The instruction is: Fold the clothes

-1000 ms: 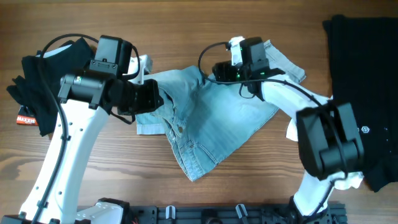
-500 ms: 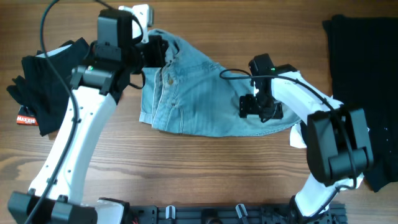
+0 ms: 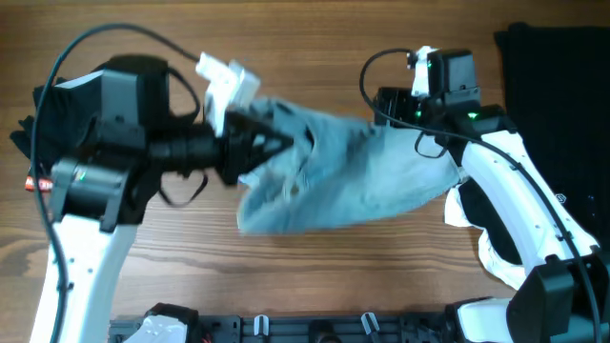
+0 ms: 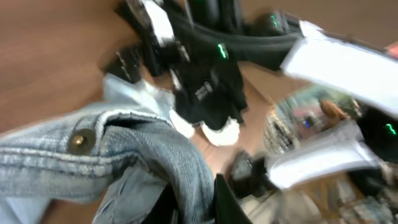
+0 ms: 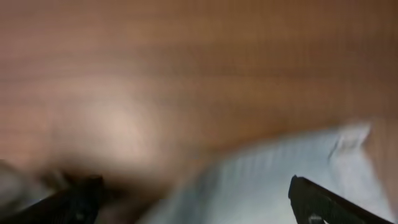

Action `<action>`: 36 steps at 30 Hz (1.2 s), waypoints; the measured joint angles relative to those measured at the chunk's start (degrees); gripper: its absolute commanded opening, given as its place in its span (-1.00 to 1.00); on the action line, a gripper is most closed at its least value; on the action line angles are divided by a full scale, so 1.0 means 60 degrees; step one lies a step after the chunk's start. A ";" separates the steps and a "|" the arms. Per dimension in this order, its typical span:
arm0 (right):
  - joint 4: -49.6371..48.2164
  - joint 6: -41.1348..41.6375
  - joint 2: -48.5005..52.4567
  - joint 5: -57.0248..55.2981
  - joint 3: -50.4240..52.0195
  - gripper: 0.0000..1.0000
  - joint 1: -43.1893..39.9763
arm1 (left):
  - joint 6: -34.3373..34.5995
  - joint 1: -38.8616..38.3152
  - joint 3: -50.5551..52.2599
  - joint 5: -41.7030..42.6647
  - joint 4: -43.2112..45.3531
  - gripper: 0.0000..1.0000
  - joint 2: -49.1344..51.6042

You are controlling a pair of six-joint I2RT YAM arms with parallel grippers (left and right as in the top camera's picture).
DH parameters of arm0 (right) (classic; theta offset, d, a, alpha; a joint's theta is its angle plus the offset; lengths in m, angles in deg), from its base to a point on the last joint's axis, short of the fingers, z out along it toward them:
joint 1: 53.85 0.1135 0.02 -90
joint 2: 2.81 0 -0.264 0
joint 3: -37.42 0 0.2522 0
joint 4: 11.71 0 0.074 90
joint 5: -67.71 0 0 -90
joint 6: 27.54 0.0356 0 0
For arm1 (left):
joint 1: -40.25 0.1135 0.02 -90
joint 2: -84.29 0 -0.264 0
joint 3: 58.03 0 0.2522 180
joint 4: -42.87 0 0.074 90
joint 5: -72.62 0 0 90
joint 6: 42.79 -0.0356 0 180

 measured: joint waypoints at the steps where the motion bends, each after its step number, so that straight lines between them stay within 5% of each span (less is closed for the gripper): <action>1: -0.0317 -0.0095 0.0007 0.0142 0.0011 0.99 0.0000 | -0.0248 -0.0004 -0.0018 0.0058 -0.0463 -0.91 -0.0025; 4: -0.0739 -0.0346 0.0175 0.0991 0.0011 0.99 0.0000 | -0.0885 -0.0004 -0.0015 -0.0291 -0.2018 -0.92 0.0051; 10: 0.1923 -0.0834 0.1931 0.4229 -0.0033 0.99 0.0040 | -0.1202 0.0000 -0.0015 -0.1555 -0.3555 -0.92 0.0069; 18: 0.1763 -0.2167 0.3497 0.8313 -0.0033 0.92 0.2138 | -0.1235 0.0000 -0.0015 -0.2259 -0.3818 -0.92 0.0069; 19: 0.1679 -0.2233 0.3530 0.8593 -0.0033 0.81 0.2379 | -0.1235 0.0000 -0.0015 -0.2288 -0.3818 -0.91 0.0069; 21: 0.1373 -0.2368 0.3555 0.9158 -0.0029 0.20 0.2765 | -0.1235 0.0000 -0.0015 -0.2291 -0.3825 -0.91 0.0069; 23: 0.1100 -0.2455 0.3555 0.9872 -0.0029 -0.73 0.3049 | -0.1235 -0.0004 -0.0015 -0.2328 -0.3821 -0.90 0.0069; 24: 0.0936 -0.2430 0.3555 1.0204 -0.0029 -0.92 0.3144 | -0.1235 0.0000 -0.0015 -0.2368 -0.3825 -0.90 0.0069; 29: 0.0189 -0.2113 0.3555 1.0772 -0.0025 -0.92 0.3155 | -0.1235 -0.0004 -0.0015 -0.2470 -0.3530 -0.91 0.0069; 30: 0.0117 -0.2098 0.3555 1.0783 -0.0025 -0.53 0.3129 | -0.1239 -0.0004 -0.0015 -0.2488 -0.3450 -0.92 0.0069; 31: 0.0051 -0.2065 0.3555 1.0786 -0.0025 0.33 0.3100 | -0.1235 -0.0004 -0.0015 -0.2506 -0.3355 -0.92 0.0069; 32: 0.0036 -0.1978 0.3555 1.0779 -0.0025 0.71 0.3027 | -0.1235 -0.0004 -0.0015 -0.2506 -0.3315 -0.92 0.0069; 36: 0.0153 -0.1734 0.3555 0.9712 -0.0025 0.89 0.2758 | -0.1235 -0.0004 -0.0015 -0.2539 -0.3104 -0.92 0.0047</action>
